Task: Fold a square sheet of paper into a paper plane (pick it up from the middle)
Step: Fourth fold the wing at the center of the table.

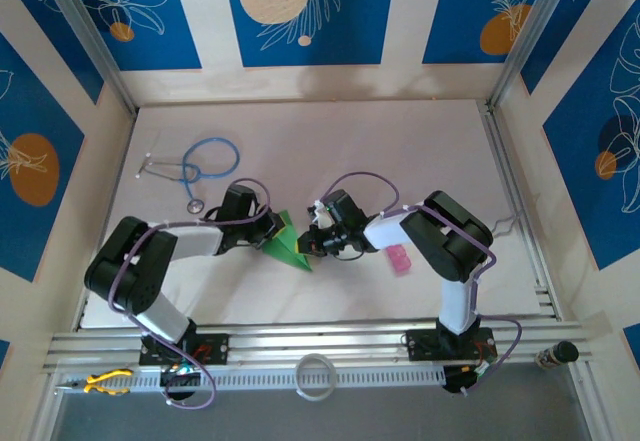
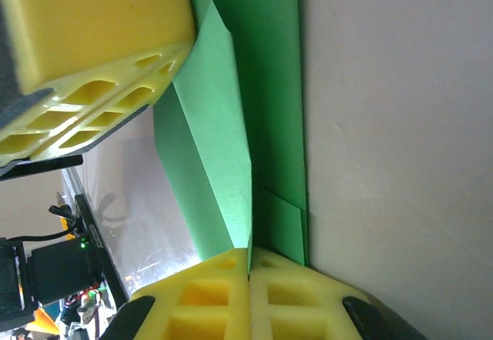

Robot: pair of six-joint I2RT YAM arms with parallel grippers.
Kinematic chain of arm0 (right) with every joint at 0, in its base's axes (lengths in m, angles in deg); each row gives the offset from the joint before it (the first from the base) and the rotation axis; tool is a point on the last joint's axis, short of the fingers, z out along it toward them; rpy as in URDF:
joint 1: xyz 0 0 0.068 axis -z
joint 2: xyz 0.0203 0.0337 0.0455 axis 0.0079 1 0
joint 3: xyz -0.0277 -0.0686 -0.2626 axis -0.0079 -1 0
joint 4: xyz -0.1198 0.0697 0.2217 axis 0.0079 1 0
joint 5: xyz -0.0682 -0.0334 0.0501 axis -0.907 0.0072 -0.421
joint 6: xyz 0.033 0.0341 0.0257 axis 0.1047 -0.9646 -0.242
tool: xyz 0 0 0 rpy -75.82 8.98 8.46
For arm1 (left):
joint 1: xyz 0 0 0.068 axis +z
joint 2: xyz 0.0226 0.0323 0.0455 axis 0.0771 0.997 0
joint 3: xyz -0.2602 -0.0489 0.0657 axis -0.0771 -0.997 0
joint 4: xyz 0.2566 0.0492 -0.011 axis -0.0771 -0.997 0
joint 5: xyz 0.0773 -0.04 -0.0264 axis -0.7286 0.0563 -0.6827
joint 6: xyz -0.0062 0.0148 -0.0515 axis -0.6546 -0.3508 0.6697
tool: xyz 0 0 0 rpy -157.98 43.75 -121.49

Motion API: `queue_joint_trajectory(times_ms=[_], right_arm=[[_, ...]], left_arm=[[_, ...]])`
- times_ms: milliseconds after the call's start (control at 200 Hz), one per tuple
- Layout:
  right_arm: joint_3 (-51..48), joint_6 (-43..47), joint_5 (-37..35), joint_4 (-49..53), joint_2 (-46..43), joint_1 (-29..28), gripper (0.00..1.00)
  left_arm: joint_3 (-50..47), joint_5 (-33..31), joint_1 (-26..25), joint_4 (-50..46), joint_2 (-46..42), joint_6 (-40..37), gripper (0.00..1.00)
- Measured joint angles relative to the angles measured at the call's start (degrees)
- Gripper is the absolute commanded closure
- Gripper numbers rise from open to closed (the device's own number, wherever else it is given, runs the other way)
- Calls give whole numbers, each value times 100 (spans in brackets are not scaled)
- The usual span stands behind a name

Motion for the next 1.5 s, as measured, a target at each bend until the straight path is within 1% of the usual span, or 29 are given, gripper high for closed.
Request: queue_joint_trajectory(times_ms=[65, 170, 325, 470, 605, 865, 1316, 1501], right_arm=[[50, -15, 61, 90, 22, 22, 95], [131, -63, 144, 203, 70, 48, 95], [179, -127, 216, 273, 107, 81, 95], [210, -201, 289, 313, 133, 122, 95], [243, -256, 348, 350, 160, 144, 95], [306, -302, 404, 439, 195, 160, 95], [306, -315, 398, 446, 195, 170, 94], [328, -295, 396, 501, 190, 168, 91]], left_arm=[[11, -2, 0, 0, 55, 2, 92], [13, 2, 0, 17, 79, 0, 84], [92, 70, -13, 48, 76, -24, 82], [149, 66, -39, -20, -39, -63, 84], [149, 63, -103, -109, -195, -63, 88], [144, 63, -168, -225, -197, -61, 90], [144, 0, -177, -262, 293, -63, 92], [144, 0, -177, -240, 313, -66, 93]])
